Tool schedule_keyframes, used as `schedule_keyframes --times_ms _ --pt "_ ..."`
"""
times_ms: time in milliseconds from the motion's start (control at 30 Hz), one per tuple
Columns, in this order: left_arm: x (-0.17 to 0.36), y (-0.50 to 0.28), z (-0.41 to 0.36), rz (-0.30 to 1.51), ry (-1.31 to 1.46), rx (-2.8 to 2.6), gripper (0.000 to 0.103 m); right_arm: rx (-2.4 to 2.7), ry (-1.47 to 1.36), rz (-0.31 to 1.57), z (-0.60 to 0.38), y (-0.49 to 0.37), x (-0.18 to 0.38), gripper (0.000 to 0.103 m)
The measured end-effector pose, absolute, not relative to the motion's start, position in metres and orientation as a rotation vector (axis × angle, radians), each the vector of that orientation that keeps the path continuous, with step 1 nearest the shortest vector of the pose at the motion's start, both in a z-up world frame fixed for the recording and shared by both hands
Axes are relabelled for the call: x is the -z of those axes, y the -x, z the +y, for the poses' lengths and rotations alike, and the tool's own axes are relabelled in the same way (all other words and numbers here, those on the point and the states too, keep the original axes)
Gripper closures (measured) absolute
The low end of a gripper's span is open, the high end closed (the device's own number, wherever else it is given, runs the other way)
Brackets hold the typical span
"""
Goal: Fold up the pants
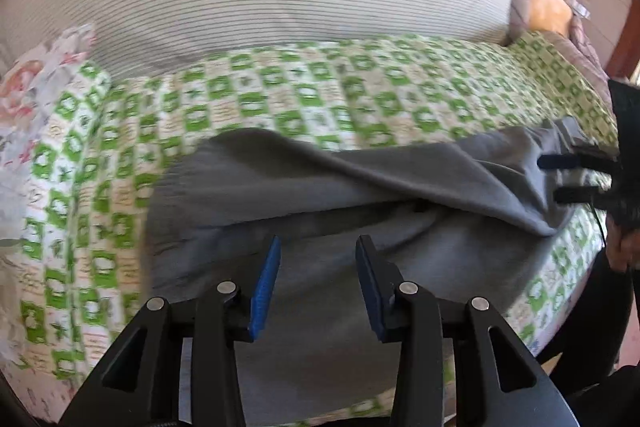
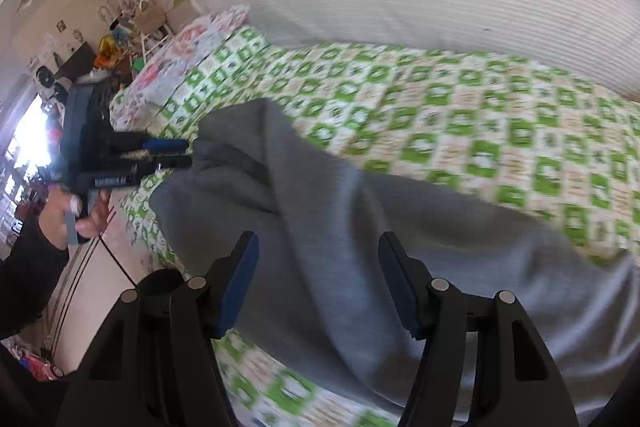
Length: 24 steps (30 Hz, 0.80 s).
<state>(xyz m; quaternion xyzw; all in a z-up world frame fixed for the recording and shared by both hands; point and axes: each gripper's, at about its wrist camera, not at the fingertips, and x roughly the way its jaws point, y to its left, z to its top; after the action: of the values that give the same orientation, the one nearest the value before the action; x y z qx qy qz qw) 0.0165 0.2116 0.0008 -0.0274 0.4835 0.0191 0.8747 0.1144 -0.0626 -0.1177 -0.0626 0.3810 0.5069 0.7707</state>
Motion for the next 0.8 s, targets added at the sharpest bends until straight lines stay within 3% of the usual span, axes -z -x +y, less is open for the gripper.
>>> schedule_keyframes --times_ms 100,367,700,767,800 --pt "-0.002 -0.020 0.227 1.011 0.007 -0.063 0.043 -1.092 0.179 0.835 -0.033 -0.100 0.124 0.039" --pt "0.003 -0.063 0.260 1.071 -0.125 -0.023 0.037 -1.018 0.363 0.780 0.026 -0.080 0.126 0.039" --pt "0.070 -0.137 0.308 1.256 -0.062 -0.048 0.037 -0.906 0.475 0.805 0.057 -0.103 0.153 0.040" --pt "0.076 -0.140 0.310 1.245 -0.051 -0.048 0.041 -0.906 0.452 0.832 0.057 -0.112 0.157 0.055" --pt "0.076 -0.139 0.311 1.231 -0.038 -0.040 0.062 -0.903 0.438 0.845 0.056 -0.116 0.158 0.069"
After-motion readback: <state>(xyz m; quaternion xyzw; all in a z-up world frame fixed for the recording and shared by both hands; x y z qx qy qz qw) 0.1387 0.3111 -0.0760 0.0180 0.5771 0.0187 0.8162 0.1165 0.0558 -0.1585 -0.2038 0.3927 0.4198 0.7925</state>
